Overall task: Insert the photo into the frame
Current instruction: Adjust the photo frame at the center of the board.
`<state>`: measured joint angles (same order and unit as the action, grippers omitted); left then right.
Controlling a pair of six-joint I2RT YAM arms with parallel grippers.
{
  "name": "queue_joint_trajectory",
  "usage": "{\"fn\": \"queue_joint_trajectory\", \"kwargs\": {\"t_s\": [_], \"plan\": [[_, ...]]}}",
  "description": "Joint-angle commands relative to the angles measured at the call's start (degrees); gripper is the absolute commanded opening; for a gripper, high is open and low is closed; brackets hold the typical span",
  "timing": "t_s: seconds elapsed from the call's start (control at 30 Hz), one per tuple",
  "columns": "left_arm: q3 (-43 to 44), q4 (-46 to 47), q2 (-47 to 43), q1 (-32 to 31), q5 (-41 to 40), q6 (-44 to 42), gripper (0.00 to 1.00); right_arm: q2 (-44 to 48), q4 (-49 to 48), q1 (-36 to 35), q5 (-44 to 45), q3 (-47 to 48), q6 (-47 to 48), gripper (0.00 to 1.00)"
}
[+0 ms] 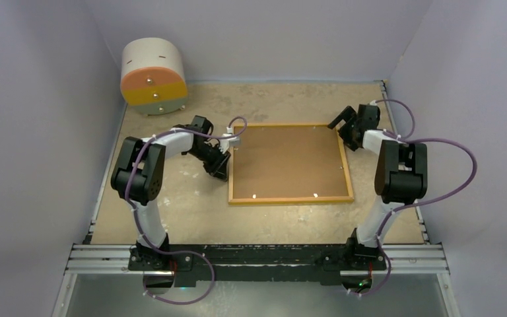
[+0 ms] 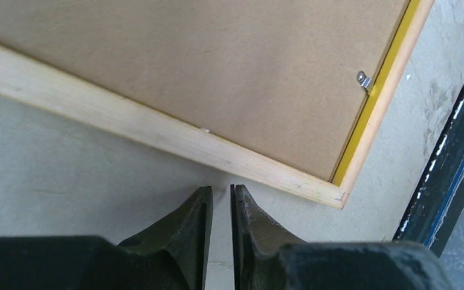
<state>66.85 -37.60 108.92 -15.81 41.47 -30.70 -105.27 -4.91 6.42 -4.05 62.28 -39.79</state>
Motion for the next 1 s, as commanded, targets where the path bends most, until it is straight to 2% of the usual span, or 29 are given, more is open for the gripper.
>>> {"fn": "queue_joint_trajectory", "kwargs": {"t_s": [0.0, 0.17, 0.3, 0.53, 0.63, 0.73, 0.83, 0.97], "plan": [[-1.6, -0.4, -0.5, -2.3, -3.0, -2.5, 0.21, -2.3, -3.0, -1.0, -4.4, 1.5, 0.1, 0.99], [-0.1, -1.4, 0.1, -2.3, -1.0, -2.0, 0.21, -2.4, -5.3, -2.1, -8.8, -0.5, -1.7, 0.98], [2.5, -3.4, 0.5, -1.8, 0.4, -2.2, 0.2, -1.8, -6.0, -6.8, -11.9, -2.6, -1.5, 0.94], [7.8, -3.5, 1.5, 5.3, -3.6, -1.0, 0.19, 2.3, -3.9, -17.2, -9.0, -8.4, -2.9, 0.91], [9.1, -3.0, 3.0, 7.1, -3.9, -0.1, 0.19, 4.9, -1.4, -20.2, -5.6, -10.3, -2.4, 0.96], [9.1, -1.3, 4.2, 7.2, -2.9, 1.8, 0.18, 7.6, 3.8, -20.2, -4.0, -10.0, 1.1, 0.99], [10.2, 0.9, 5.1, 6.9, -2.7, 4.5, 0.18, 13.6, 9.1, -20.4, 1.6, -6.1, 11.1, 0.99], [17.1, 2.2, 9.2, 5.9, -4.1, 7.3, 0.18, 21.3, 10.4, -24.5, -6.7, -5.3, 20.5, 0.99]]}}
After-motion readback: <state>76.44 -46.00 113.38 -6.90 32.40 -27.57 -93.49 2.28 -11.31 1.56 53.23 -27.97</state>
